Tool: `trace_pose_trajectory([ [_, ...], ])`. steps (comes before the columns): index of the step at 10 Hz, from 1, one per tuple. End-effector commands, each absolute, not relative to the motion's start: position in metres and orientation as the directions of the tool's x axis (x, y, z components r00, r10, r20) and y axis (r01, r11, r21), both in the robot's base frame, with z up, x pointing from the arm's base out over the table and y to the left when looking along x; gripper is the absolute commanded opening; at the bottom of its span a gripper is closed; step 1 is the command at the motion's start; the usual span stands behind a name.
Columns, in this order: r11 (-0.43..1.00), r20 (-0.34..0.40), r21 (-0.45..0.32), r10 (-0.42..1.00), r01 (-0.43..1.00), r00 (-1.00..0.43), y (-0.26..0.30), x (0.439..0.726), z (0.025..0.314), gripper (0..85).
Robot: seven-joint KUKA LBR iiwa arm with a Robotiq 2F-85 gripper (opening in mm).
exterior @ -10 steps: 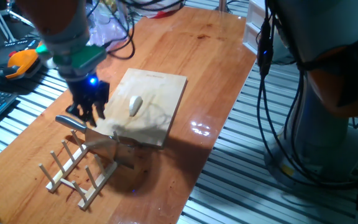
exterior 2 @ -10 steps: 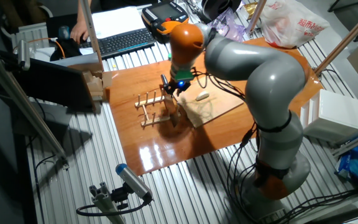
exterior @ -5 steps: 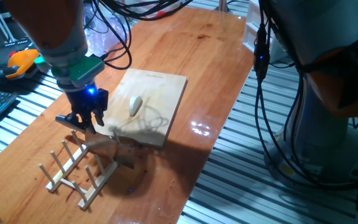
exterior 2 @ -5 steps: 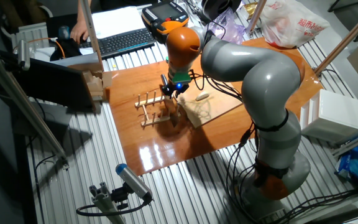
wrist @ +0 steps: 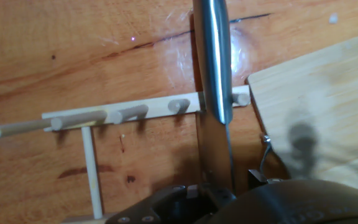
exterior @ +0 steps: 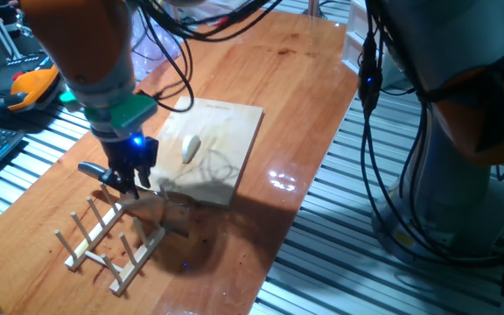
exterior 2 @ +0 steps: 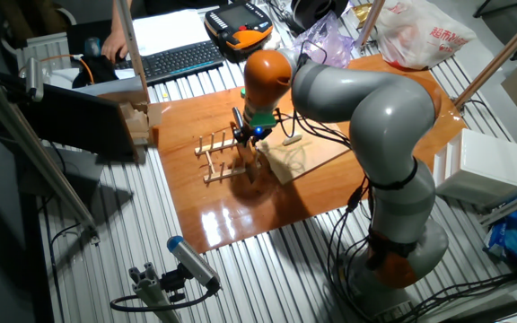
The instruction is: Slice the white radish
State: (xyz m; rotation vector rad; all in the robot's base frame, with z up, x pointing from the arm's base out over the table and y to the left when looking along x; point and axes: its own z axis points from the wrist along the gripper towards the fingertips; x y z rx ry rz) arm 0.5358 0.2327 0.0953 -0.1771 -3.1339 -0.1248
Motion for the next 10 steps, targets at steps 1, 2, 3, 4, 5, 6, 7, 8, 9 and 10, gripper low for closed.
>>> trace_pose_trajectory([
  [1, 0.99, 0.006, 0.081, 0.112, 0.113, -0.994, 0.233, 0.535, 0.093, 34.0],
  [2, 0.99, 0.012, 0.082, 0.112, 0.113, -0.994, 0.233, 0.535, 0.092, 34.0],
  [3, 0.99, 0.015, 0.083, 0.112, 0.113, -0.994, 0.233, 0.535, 0.091, 34.0],
  [4, 0.989, 0.032, 0.092, 0.118, 0.12, -0.993, 0.233, 0.535, 0.09, 34.0],
  [5, 0.988, 0.031, 0.093, 0.119, 0.122, -0.992, 0.233, 0.535, 0.087, 34.0],
  [6, 0.988, 0.028, 0.094, 0.12, 0.122, -0.992, 0.233, 0.535, 0.086, 34.0],
  [7, 0.988, 0.029, 0.097, 0.119, 0.122, -0.992, 0.233, 0.534, 0.085, 34.0],
  [8, 0.988, 0.027, 0.098, 0.12, 0.122, -0.992, 0.233, 0.534, 0.084, 34.0],
  [9, 0.988, 0.026, 0.1, 0.12, 0.122, -0.992, 0.233, 0.533, 0.083, 17.0],
  [10, 0.988, 0.026, 0.105, 0.112, 0.114, -0.993, 0.233, 0.533, 0.082, 17.0],
])
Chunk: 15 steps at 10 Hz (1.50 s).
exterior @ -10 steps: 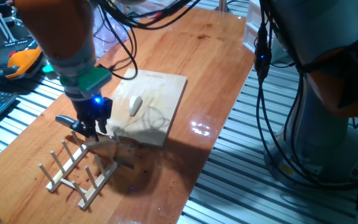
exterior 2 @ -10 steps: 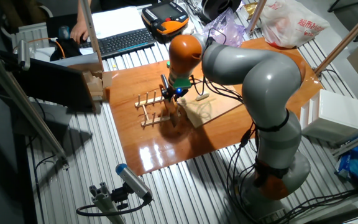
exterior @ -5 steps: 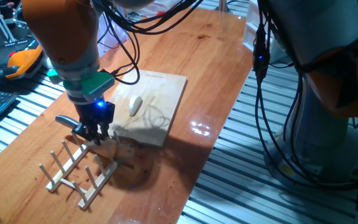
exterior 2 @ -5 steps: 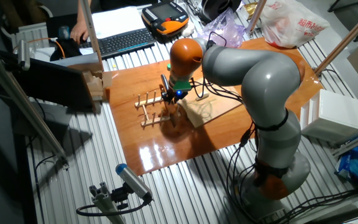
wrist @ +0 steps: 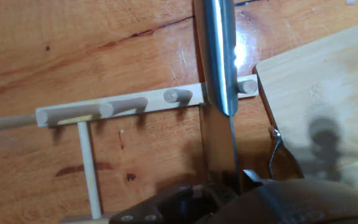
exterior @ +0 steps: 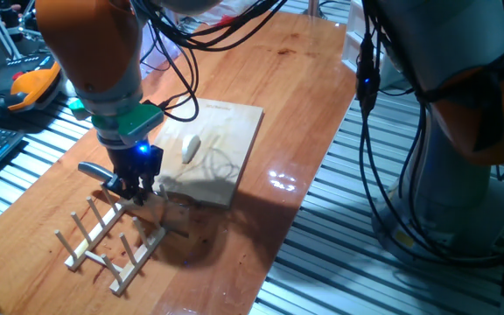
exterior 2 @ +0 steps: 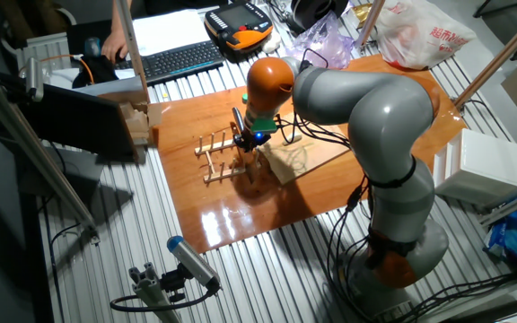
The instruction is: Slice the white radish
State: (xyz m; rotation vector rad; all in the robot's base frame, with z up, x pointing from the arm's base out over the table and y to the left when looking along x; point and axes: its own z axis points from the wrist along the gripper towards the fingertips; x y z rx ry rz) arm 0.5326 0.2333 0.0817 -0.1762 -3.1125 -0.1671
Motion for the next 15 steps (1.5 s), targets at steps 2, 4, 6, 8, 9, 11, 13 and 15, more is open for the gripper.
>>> trace_pose_trajectory([
  [2, 0.987, 0.026, 0.13, 0.095, 0.097, -0.995, 0.233, 0.533, 0.081, 0.0],
  [4, 0.986, 0.068, 0.121, 0.109, 0.117, -0.992, 0.237, 0.535, 0.101, 0.0],
  [6, 0.985, 0.074, 0.096, 0.134, 0.141, -0.988, 0.238, 0.532, 0.13, 0.0],
  [8, 0.982, 0.05, 0.104, 0.152, 0.156, -0.987, 0.238, 0.527, 0.146, 0.0],
  [9, 0.982, 0.039, 0.102, 0.155, 0.158, -0.987, 0.237, 0.527, 0.156, 0.0],
  [11, 0.982, 0.038, 0.102, 0.158, 0.161, -0.987, 0.228, 0.528, 0.185, 0.0],
  [13, 0.983, 0.028, 0.09, 0.156, 0.158, -0.987, 0.217, 0.53, 0.207, 0.0],
  [15, 0.986, 0.025, 0.081, 0.141, 0.143, -0.99, 0.197, 0.534, 0.237, 0.0],
])
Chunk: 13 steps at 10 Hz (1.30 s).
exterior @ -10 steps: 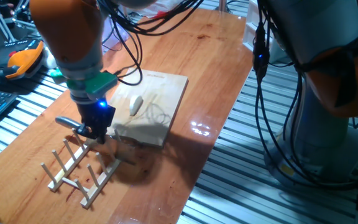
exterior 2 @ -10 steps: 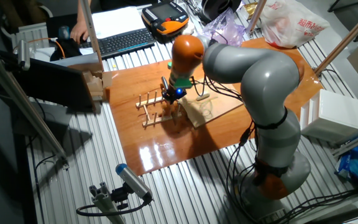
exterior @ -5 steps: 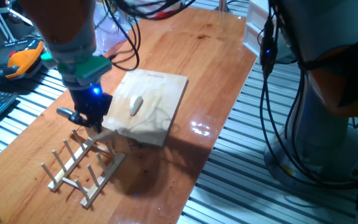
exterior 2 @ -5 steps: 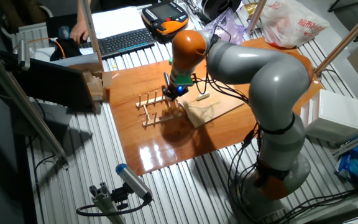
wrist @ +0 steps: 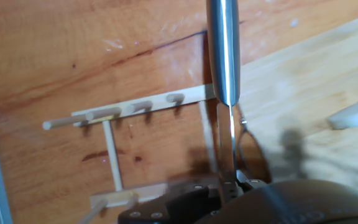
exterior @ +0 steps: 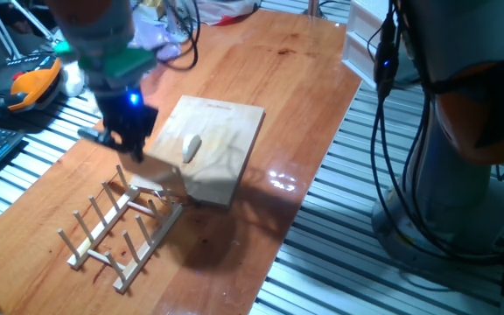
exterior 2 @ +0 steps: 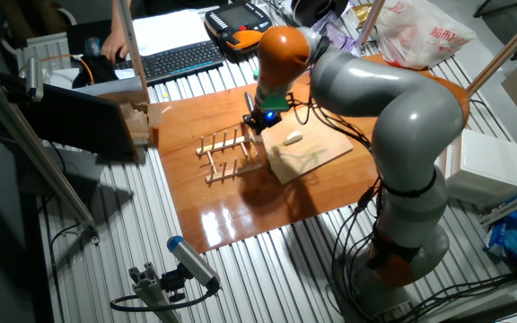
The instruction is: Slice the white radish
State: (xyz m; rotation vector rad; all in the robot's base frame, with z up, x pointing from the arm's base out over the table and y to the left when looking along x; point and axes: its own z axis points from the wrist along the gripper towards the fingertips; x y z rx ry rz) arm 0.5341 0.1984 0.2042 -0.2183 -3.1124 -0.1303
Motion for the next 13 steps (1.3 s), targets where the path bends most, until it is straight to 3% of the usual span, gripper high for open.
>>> trace_pose_trajectory([
  [1, 0.992, 0.017, 0.069, 0.107, 0.108, -0.994, 0.183, 0.537, 0.251, 0.0],
  [4, 0.999, 0.02, -0.004, -0.05, -0.05, -0.999, 0.138, 0.548, 0.268, 0.0],
  [6, 0.992, 0.011, -0.028, -0.123, -0.123, -0.992, 0.12, 0.548, 0.253, 0.0],
  [8, 0.953, -0.015, -0.108, -0.288, -0.284, -0.958, 0.101, 0.551, 0.238, 0.0],
  [13, 0.951, -0.015, -0.042, -0.306, -0.305, -0.952, 0.078, 0.547, 0.195, 0.0],
])
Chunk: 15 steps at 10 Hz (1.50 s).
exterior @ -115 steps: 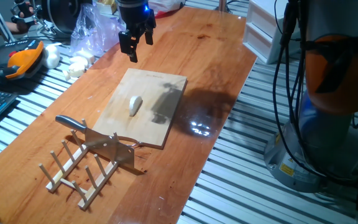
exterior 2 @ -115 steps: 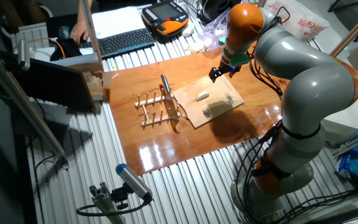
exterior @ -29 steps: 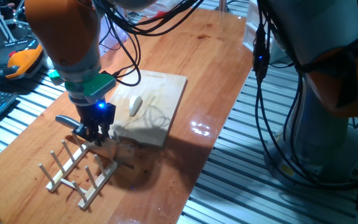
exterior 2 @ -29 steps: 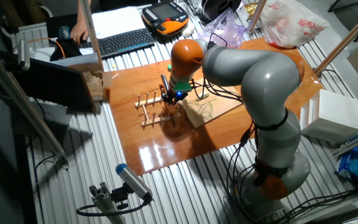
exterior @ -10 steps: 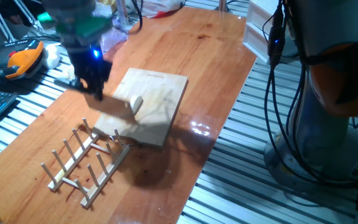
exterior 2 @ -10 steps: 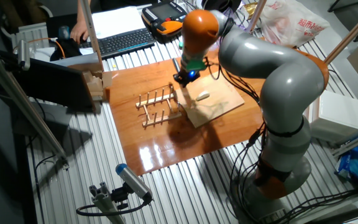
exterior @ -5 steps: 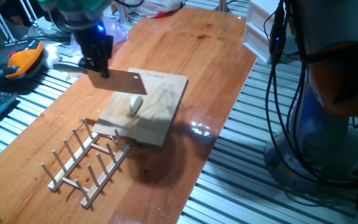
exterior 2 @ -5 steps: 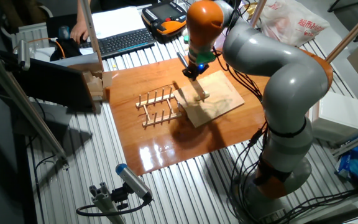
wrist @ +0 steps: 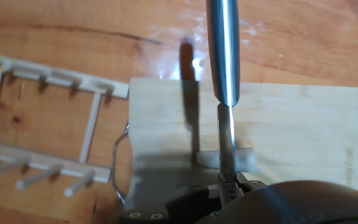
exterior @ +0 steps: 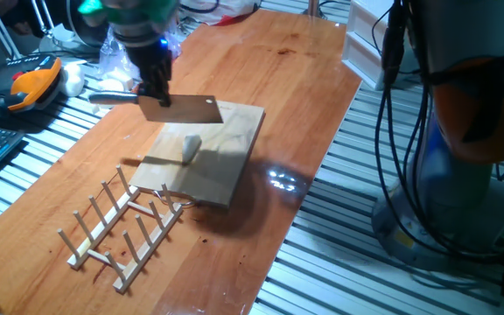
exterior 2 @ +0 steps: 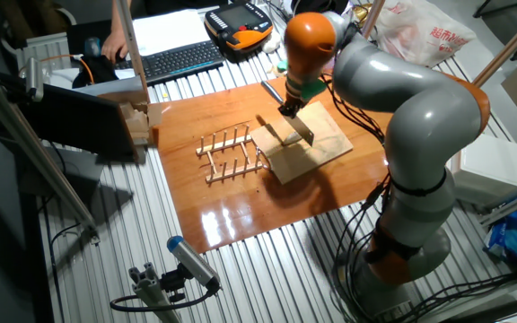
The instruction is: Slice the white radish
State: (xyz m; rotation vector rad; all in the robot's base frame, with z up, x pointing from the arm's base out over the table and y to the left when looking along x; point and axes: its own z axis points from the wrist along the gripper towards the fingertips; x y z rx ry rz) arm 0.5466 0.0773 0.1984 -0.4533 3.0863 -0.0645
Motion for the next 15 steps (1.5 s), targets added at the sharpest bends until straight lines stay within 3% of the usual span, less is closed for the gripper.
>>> trace_pose_trajectory([
  [1, 0.952, -0.024, -0.043, -0.303, -0.302, -0.953, 0.076, 0.544, 0.183, 0.0],
  [4, 0.956, -0.05, -0.036, -0.292, -0.29, -0.955, 0.074, 0.531, 0.166, 0.0],
  [12, 0.964, -0.089, -0.023, -0.267, -0.266, -0.96, 0.074, 0.533, 0.134, 0.0],
  [15, 0.962, -0.093, -0.02, -0.273, -0.272, -0.958, 0.071, 0.534, 0.134, 0.0],
])
